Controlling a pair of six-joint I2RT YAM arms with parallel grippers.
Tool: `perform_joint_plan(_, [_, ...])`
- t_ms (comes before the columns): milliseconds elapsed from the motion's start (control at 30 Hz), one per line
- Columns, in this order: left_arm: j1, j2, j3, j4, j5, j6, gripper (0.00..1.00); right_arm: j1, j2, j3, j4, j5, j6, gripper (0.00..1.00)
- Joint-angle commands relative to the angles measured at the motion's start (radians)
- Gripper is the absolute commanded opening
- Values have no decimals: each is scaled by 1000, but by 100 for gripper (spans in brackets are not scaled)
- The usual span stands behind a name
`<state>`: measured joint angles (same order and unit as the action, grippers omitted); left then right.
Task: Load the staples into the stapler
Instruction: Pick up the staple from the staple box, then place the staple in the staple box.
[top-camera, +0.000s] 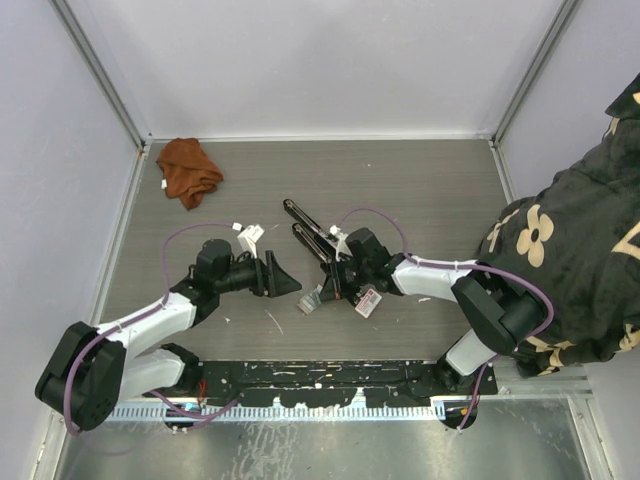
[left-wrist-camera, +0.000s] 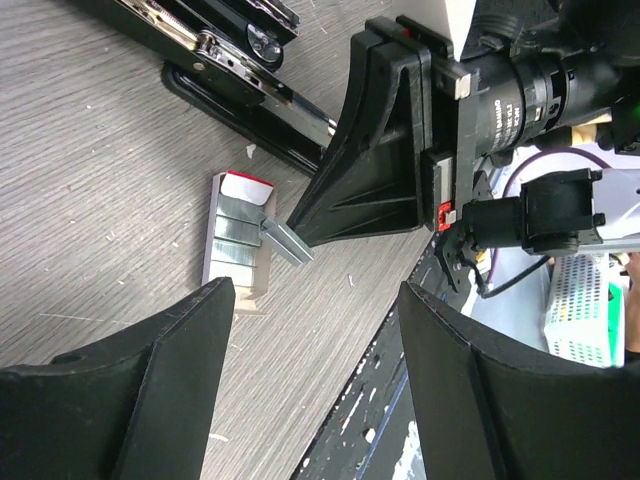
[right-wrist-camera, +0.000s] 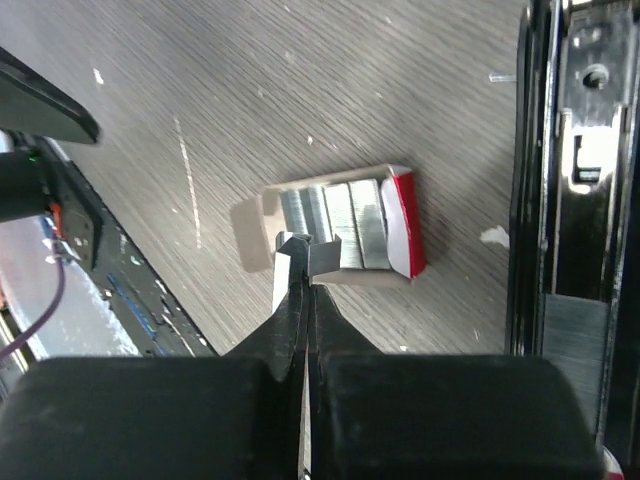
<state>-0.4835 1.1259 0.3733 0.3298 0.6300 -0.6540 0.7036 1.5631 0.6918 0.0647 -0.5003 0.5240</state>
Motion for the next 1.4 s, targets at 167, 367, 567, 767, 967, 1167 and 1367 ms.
perform_joint_plan(167, [-2, -64, 22, -70, -53, 59, 68, 45, -8, 34, -65, 81, -57, 1])
perform_joint_plan(367, [-1, -66, 26, -71, -64, 59, 67, 63, -1, 78, -64, 95, -44, 1])
perform_joint_plan(567, [-1, -71, 23, -83, -70, 63, 68, 64, 35, 132, -89, 111, -61, 4])
perform_joint_plan(767, [-1, -85, 23, -97, -75, 68, 69, 64, 13, 139, -157, 185, -86, 29])
perform_joint_plan(967, [-1, -103, 24, -108, -84, 73, 70, 65, -52, 141, -181, 236, -92, 39])
perform_joint_plan(1167, [-2, -112, 20, -112, -91, 73, 70, 84, -77, 156, -192, 279, -80, 37])
perform_joint_plan(1367, [-1, -131, 18, -132, -118, 73, 70, 190, -52, 226, -260, 474, -43, 34])
